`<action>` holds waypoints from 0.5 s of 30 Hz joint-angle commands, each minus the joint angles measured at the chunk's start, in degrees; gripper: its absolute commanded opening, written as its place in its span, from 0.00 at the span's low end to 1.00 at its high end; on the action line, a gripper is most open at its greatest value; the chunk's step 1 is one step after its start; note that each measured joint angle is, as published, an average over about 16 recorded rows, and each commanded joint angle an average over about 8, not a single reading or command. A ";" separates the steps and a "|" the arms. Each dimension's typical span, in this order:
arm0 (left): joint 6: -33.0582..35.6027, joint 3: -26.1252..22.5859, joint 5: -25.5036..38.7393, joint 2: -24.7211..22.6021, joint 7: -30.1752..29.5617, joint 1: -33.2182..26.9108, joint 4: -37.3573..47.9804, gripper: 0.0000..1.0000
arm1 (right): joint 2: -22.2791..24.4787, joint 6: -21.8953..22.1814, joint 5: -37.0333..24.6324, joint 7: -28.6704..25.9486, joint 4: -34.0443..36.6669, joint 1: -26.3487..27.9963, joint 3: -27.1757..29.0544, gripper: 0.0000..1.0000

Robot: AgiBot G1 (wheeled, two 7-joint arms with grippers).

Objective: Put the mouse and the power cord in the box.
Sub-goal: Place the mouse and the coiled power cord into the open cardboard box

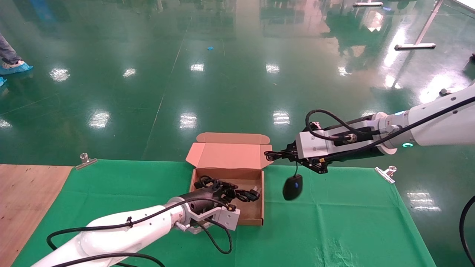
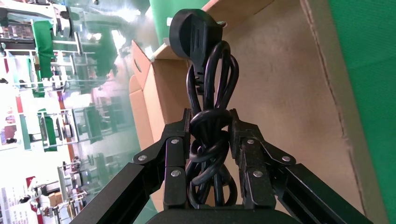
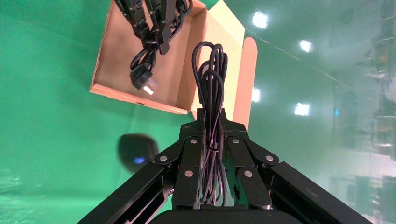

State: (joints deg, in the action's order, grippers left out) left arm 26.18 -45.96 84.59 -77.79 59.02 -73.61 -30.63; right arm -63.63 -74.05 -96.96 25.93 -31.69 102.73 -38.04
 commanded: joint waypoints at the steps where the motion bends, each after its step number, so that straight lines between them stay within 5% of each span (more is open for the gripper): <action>1: -0.14 -0.63 -0.93 0.01 0.39 -0.19 0.28 1.00 | -0.01 -0.05 0.12 0.11 0.07 -0.13 0.04 0.00; 15: 5.68 -2.45 -7.31 3.13 1.33 -2.82 -0.73 1.00 | -1.08 -0.11 -0.61 -1.24 -0.94 0.41 -0.48 0.00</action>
State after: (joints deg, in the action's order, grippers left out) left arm 32.36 -47.94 76.87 -73.53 59.81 -75.81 -32.75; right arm -65.01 -74.02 -97.62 24.67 -32.54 103.22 -38.56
